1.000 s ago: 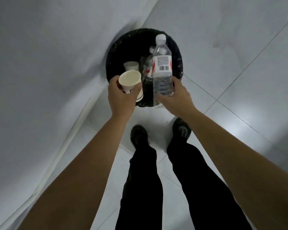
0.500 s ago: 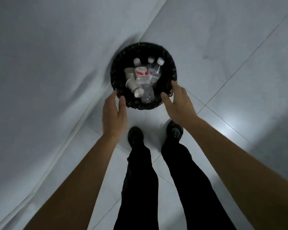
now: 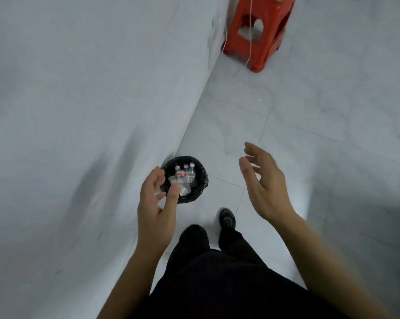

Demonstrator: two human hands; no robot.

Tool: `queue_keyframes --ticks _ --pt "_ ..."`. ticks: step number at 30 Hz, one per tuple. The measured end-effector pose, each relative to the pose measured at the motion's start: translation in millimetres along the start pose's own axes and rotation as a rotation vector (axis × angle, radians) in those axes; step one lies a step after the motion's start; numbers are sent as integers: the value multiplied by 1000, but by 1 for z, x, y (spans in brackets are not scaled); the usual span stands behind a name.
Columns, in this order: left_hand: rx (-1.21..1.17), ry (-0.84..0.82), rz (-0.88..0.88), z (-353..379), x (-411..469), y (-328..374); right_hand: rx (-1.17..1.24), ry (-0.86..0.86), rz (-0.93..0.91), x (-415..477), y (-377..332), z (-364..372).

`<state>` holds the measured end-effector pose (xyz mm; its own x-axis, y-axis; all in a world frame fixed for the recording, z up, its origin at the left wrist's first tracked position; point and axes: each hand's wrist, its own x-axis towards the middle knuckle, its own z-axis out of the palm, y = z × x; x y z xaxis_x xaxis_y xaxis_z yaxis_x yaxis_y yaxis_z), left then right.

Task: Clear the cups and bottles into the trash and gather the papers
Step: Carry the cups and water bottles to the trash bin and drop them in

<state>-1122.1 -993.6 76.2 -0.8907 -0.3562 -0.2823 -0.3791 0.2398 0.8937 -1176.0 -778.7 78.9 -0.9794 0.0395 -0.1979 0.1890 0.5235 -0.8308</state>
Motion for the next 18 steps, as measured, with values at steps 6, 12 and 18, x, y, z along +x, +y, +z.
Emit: queue_keyframes --ticks 6,12,18 --pt "21 -173 251 -39 -37 29 191 272 84 -112 -19 -16" --pt "26 -474 346 -52 -58 22 248 606 258 -227 -8 9" --pt "73 -838 534 -7 -133 23 273 1010 436 -369 -6 14"
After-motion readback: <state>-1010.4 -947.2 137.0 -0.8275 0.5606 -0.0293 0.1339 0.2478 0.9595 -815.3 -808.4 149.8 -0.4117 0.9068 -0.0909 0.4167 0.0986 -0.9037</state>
